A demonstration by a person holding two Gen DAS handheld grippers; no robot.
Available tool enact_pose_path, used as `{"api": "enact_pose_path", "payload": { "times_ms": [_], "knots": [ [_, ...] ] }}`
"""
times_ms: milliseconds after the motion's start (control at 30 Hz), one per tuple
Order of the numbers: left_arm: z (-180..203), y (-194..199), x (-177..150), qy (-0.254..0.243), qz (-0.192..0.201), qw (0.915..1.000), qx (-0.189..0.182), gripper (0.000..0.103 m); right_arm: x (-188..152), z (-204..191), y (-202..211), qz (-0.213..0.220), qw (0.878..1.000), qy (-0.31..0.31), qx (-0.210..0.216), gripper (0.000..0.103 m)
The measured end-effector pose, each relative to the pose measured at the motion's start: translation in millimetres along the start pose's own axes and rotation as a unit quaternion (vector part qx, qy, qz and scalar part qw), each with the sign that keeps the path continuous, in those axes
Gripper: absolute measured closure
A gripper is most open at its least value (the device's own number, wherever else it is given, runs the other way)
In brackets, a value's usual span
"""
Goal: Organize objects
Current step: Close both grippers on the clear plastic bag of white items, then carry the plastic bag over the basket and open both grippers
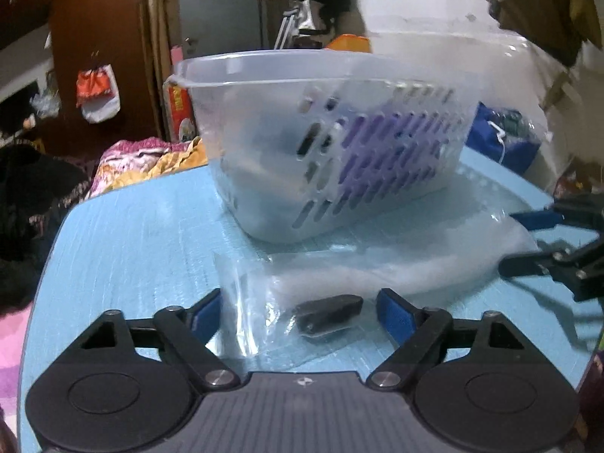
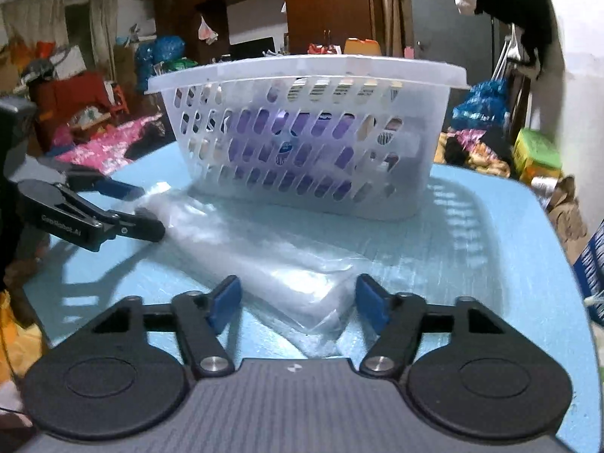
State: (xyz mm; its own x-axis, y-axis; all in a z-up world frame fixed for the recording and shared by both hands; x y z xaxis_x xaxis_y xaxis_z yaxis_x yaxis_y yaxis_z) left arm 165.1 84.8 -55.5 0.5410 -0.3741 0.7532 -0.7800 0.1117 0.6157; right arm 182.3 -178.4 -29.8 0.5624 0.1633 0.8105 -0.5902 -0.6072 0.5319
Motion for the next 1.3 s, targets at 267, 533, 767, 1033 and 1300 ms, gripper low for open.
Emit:
{"api": "enact_pose_path", "payload": {
  "times_ms": [267,533,767,1033,1300],
  "knots": [
    [7,7,1,-0.012,0.018,0.9997,0.012,0.056,-6,-3,5,0.018,1.000,0.014,0.000,0.064],
    [22,19,-1,-0.032,0.047,0.9982,0.019,0.082,-10,-12,7,0.024,0.999,0.036,0.009,0.082],
    [29,33,-4,-0.026,0.088,0.9956,0.016,0.082,-11,-12,20,0.052,0.998,0.036,0.012,0.084],
    [39,77,12,-0.034,0.166,0.9847,0.040,0.083,4,-23,55,0.108,0.993,0.050,0.016,0.085],
    [23,115,96,-0.048,0.222,0.9701,0.085,0.082,98,-39,85,0.196,0.977,0.086,-0.002,0.085]
  ]
}}
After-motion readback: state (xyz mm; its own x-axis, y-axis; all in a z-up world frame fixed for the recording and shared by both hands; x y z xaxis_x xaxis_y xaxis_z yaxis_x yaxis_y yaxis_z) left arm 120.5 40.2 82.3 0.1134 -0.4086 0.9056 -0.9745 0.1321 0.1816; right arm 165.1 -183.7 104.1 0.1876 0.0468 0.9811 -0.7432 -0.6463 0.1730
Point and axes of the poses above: each gripper's, at about its wrist camera, not at the fingertips, and y roughly against the way its jaws point, z to its right, x to its top, the point moved 2 cm from there along -y, roughly the way its jaws point, and after that the axes turned 14 degrees about -y, right-handed, at the moved point
